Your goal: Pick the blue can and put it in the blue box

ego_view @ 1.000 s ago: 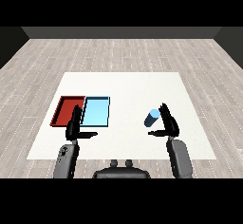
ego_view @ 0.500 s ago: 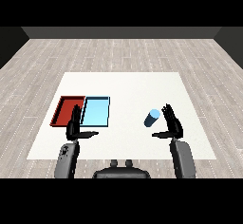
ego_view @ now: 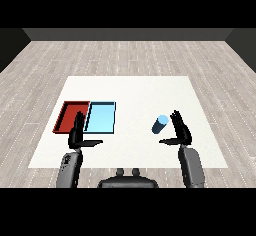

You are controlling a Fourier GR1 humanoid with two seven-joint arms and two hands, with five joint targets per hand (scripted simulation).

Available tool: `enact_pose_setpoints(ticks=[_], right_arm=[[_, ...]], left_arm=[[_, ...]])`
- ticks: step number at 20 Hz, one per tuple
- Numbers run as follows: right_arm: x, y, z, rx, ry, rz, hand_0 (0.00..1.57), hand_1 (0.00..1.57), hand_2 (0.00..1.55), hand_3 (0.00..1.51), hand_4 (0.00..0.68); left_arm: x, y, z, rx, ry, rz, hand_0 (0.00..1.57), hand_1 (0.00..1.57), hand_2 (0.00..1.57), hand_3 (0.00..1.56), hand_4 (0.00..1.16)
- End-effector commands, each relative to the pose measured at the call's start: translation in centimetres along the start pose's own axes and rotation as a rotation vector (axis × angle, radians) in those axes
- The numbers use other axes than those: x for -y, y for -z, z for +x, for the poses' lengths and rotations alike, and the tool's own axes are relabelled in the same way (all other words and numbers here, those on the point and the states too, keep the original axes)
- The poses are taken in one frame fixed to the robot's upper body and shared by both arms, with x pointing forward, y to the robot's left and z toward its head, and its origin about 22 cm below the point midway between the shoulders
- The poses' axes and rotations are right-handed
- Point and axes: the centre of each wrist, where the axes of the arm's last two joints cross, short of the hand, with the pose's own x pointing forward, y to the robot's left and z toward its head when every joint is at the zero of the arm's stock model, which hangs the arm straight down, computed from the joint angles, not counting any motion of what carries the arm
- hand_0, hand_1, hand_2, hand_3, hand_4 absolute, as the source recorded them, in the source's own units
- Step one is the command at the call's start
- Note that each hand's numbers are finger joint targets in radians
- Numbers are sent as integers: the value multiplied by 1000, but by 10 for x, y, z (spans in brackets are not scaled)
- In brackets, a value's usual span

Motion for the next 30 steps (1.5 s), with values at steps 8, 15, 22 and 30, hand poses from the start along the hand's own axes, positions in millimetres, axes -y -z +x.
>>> enact_pose_setpoints(ticks=[8,15,22,30], right_arm=[[6,21,-32,-90,25,-60,0,0,0,0,0],[27,22,-35,-114,15,-95,0,0,0,0,0],[10,30,-53,-166,61,-80,0,0,0,0,0],[-10,30,-77,-183,114,-102,0,0,0,0,0]], left_arm=[[6,12,12,-13,32,-5,0,0,0,0,0],[-12,20,-1,9,5,-9,0,0,0,0,0],[-21,-7,-5,28,4,21,0,0,0,0,0],[20,2,5,19,33,34,0,0,0,0,0]])
